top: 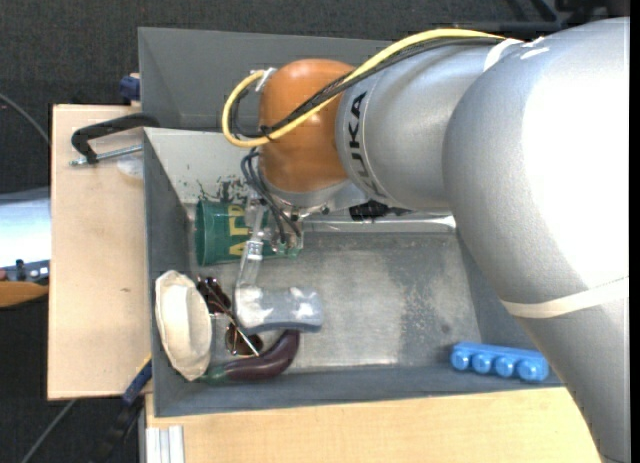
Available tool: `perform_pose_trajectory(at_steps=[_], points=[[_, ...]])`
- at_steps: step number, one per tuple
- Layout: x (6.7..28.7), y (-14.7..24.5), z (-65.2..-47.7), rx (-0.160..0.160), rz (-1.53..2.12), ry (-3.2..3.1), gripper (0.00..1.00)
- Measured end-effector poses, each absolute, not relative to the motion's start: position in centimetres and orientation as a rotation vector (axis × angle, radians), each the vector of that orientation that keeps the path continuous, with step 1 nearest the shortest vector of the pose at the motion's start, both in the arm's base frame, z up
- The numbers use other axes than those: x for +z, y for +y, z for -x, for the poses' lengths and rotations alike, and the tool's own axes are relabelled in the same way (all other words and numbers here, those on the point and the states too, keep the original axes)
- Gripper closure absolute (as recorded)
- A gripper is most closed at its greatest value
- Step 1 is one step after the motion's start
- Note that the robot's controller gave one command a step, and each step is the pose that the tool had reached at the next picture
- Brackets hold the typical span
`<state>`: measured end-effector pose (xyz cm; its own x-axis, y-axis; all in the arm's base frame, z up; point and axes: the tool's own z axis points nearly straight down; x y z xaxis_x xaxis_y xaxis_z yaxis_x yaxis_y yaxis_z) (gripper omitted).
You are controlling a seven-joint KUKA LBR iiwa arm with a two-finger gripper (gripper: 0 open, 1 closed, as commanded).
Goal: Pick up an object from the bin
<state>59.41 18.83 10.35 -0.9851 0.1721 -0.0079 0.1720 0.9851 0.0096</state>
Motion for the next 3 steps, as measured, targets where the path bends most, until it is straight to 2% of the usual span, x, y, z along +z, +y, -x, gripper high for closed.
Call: perform_pose_trajectory(at_steps=[1, 2, 3], points=[[12.3, 20.1, -59.6, 0.012, -0.058, 3.128, 0.0], [10.2, 19.7, -60.1, 0.02, 0.052, 3.123, 0.0], [8.5, 20.4, -60.9, 0.03, -0.197, 3.099, 0.0]])
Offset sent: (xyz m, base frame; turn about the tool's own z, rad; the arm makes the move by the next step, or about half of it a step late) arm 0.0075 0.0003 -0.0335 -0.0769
